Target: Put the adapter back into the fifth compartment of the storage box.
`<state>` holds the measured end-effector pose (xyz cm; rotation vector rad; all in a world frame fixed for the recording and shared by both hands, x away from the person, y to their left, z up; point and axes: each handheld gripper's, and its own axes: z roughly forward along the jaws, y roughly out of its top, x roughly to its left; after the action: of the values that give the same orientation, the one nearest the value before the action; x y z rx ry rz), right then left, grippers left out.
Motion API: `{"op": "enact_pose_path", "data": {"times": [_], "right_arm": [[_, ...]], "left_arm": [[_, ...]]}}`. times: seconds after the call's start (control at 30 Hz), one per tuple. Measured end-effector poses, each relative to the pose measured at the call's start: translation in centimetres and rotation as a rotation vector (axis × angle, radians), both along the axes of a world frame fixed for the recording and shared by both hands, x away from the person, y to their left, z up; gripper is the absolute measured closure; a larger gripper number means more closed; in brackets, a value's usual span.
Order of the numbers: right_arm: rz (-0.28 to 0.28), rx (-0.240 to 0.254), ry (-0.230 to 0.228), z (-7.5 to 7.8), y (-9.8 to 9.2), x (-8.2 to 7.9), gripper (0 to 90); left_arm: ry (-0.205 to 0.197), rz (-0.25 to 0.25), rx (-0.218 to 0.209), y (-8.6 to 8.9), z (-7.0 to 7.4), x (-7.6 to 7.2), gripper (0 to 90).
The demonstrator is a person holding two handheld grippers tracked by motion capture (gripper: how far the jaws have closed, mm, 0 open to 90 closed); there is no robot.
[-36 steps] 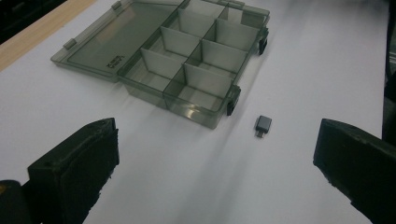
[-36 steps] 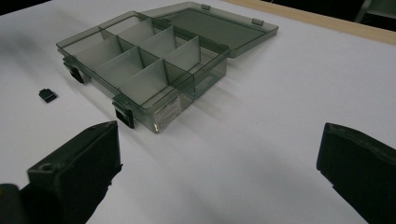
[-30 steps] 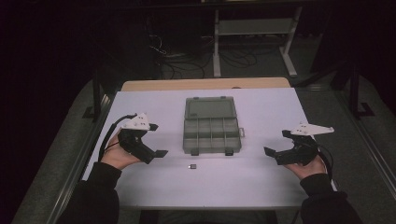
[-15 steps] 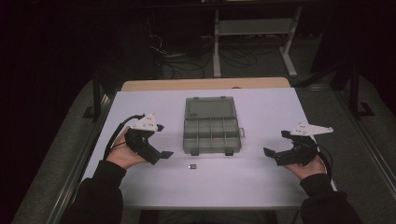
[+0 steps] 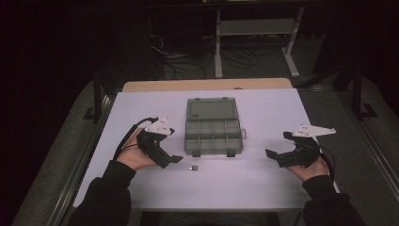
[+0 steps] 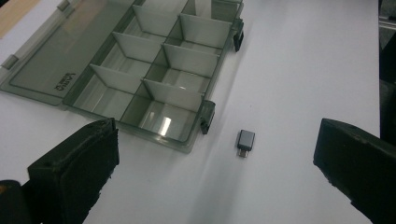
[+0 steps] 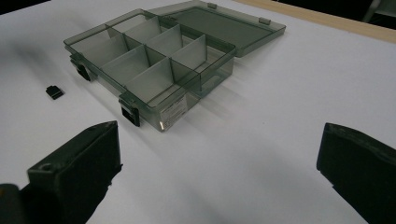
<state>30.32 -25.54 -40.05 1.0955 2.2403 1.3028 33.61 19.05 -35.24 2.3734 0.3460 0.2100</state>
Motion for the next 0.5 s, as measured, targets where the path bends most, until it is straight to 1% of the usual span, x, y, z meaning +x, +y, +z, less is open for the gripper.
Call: {"op": "enact_pose_path", "data": {"times": [0.13, 0.37, 0.47, 0.5], "right_arm": [[0.002, 0.002, 0.000, 0.0, 0.0, 0.0, 0.0], [0.005, 0.001, 0.001, 0.0, 0.0, 0.0, 0.0], [0.005, 0.001, 0.001, 0.0, 0.0, 0.0, 0.0], [0.005, 0.001, 0.002, 0.0, 0.0, 0.0, 0.0]], "left_arm": [[0.003, -0.016, 0.015, -0.6, -0.3, 0.0, 0.4], [0.006, -0.043, 0.017, -1.5, -0.7, 0.0, 0.4], [0.006, -0.043, 0.017, -1.5, -0.7, 0.0, 0.4], [0.016, -0.067, 0.045, -2.4, -1.4, -0.1, 0.4]]}}
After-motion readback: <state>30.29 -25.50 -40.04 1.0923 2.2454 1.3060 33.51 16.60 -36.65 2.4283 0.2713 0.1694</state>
